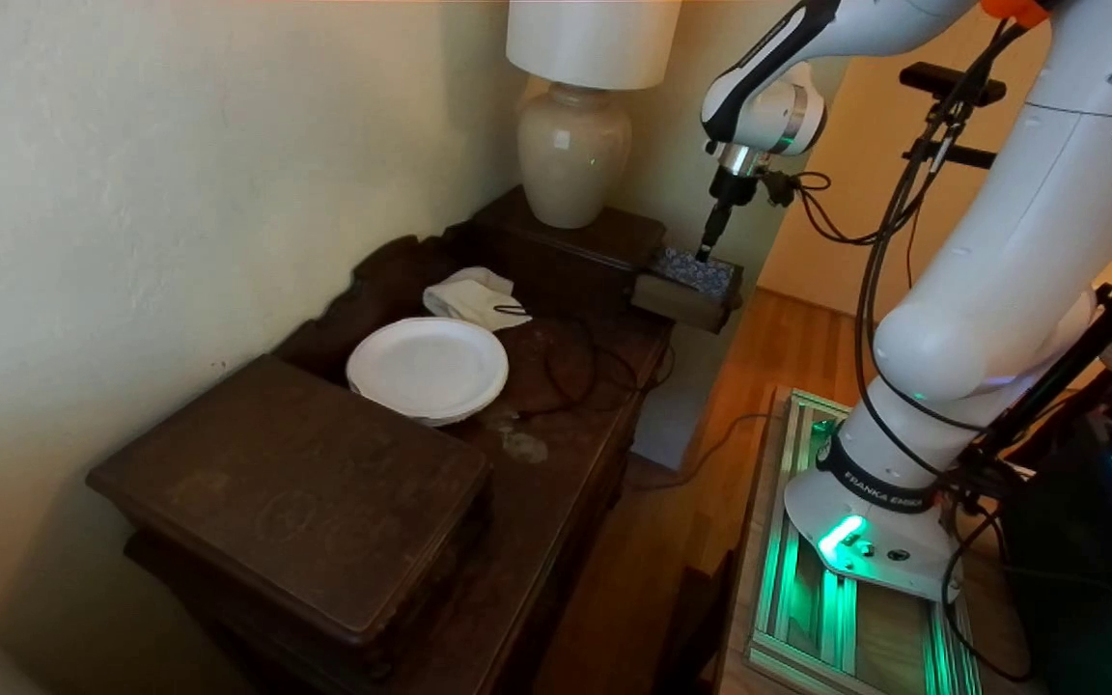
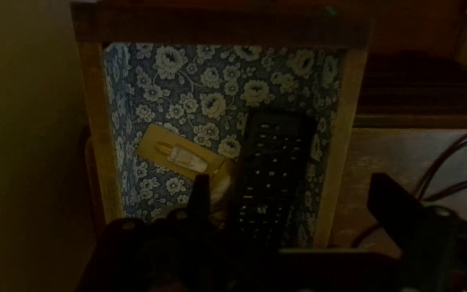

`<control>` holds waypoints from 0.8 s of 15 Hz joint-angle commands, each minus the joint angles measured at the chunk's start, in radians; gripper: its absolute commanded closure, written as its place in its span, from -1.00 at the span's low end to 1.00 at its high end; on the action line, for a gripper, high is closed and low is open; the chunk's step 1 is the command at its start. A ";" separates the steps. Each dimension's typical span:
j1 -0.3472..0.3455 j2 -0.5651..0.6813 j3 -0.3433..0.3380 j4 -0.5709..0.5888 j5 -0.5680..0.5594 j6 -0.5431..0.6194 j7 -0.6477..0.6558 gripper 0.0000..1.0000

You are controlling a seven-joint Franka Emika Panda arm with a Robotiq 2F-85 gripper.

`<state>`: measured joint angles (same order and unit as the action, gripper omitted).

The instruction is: Pick up the remote and put it in the open drawer

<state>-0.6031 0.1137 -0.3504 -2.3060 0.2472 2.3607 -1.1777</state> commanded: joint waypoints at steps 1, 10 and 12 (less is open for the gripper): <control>0.030 -0.092 -0.037 -0.025 -0.094 -0.119 0.070 -1.00; 0.056 -0.095 -0.063 0.003 -0.097 -0.207 0.059 -1.00; 0.057 -0.095 -0.063 0.003 -0.097 -0.208 0.059 -1.00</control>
<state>-0.5713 0.0190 -0.3892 -2.3051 0.1505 2.1563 -1.1190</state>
